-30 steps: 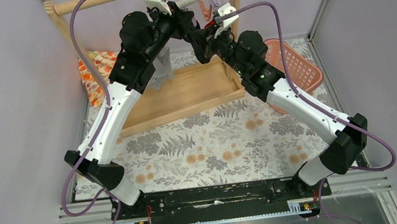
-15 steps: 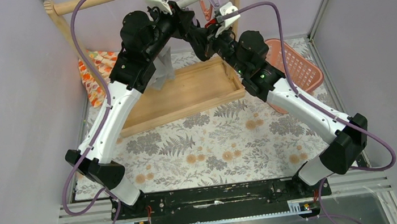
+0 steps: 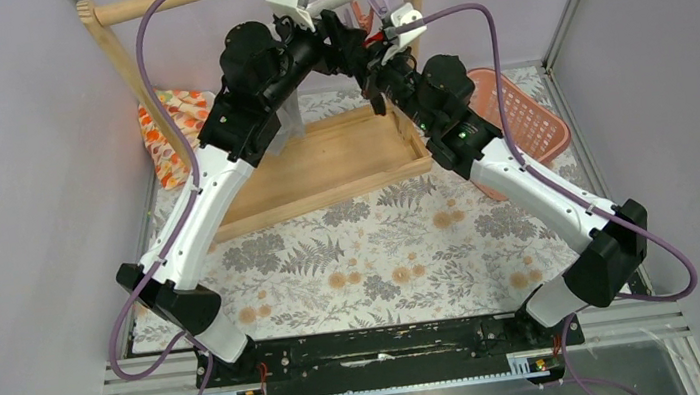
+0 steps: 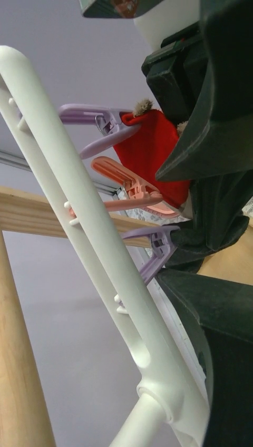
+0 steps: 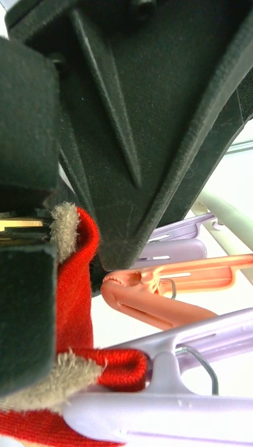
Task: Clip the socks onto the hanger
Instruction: Clamp the sock onto the hanger.
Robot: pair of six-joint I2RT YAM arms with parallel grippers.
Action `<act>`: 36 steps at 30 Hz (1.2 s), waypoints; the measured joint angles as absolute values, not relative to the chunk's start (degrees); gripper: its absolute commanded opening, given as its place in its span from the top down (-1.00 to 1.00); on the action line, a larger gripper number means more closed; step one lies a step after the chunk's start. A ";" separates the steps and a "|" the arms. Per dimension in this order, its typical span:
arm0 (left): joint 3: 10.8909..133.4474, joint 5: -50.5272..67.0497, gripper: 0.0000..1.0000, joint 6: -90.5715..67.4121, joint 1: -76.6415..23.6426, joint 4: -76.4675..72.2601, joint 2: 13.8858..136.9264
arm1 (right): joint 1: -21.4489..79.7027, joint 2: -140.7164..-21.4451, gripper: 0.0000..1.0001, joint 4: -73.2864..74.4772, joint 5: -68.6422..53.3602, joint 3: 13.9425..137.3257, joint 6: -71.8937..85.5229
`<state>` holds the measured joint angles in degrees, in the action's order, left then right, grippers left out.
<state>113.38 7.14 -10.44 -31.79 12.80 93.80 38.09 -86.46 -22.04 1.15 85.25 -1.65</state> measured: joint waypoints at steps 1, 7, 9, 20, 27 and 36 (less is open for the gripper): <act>113.38 7.27 -0.46 -10.37 -31.81 12.84 93.80 | 38.06 -86.46 1.00 -22.09 1.26 85.19 -1.65; 113.19 7.46 -0.65 -10.37 -31.90 12.78 93.80 | 38.06 -86.46 0.13 -21.67 1.76 85.06 -1.52; 112.68 6.63 -0.70 -10.13 -31.79 12.73 93.49 | 37.89 -86.46 -0.55 -21.69 2.50 84.79 -1.19; 110.96 2.96 -0.83 -8.32 -32.69 12.49 91.20 | 37.43 -82.61 -0.98 -22.79 3.90 71.68 -0.97; 109.08 1.30 -0.97 -7.99 -32.80 12.40 91.13 | 37.43 -73.08 -0.93 -22.61 4.29 61.71 -0.01; 100.47 -1.69 -0.97 -8.51 -33.08 6.85 87.57 | 35.83 -57.65 -0.90 -19.44 13.06 49.74 2.09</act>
